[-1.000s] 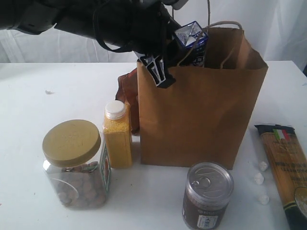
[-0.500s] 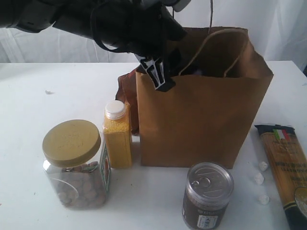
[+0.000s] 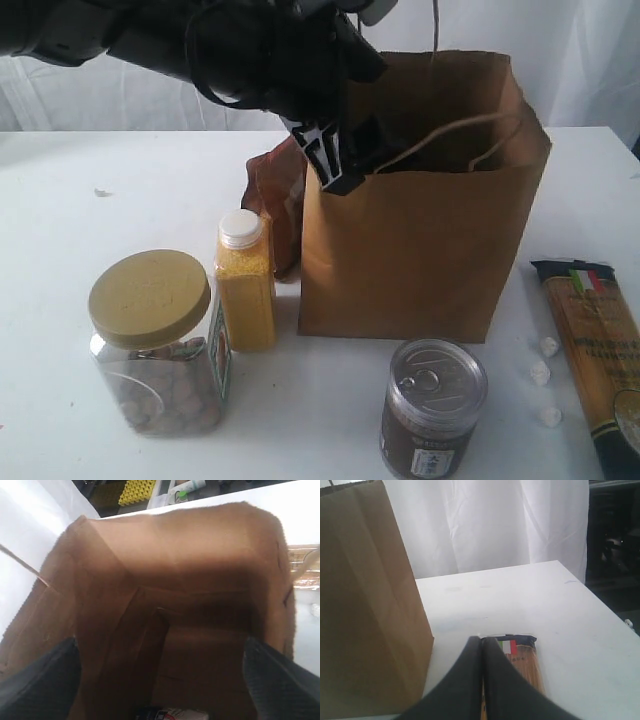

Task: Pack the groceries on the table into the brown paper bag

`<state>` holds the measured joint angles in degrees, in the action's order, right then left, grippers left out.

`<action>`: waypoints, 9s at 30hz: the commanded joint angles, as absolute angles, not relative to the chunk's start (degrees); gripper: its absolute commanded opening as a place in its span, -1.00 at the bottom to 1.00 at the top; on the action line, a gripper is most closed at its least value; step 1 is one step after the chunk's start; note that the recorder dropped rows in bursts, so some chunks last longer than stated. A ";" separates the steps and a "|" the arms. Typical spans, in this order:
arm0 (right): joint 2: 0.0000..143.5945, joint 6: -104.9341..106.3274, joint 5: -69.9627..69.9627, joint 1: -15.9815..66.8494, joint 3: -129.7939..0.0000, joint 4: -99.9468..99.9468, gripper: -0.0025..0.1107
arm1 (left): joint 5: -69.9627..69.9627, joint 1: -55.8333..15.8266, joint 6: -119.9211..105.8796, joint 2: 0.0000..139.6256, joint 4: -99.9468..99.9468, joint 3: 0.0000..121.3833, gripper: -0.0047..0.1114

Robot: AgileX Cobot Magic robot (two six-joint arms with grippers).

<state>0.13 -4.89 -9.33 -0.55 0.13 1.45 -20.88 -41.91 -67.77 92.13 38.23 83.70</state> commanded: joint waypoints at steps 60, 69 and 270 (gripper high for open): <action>0.00 -4.92 -9.29 -0.69 0.00 1.42 -0.96 | -61.21 -41.80 -20.86 63.27 -43.61 58.59 0.44; 0.00 -4.92 -9.29 -0.69 0.00 1.42 -0.96 | -37.02 -30.24 -7.01 62.19 -45.94 44.39 0.44; 0.00 -6.22 -9.29 -0.69 0.00 1.52 -0.96 | -69.96 -13.64 -119.64 79.92 95.70 36.16 0.88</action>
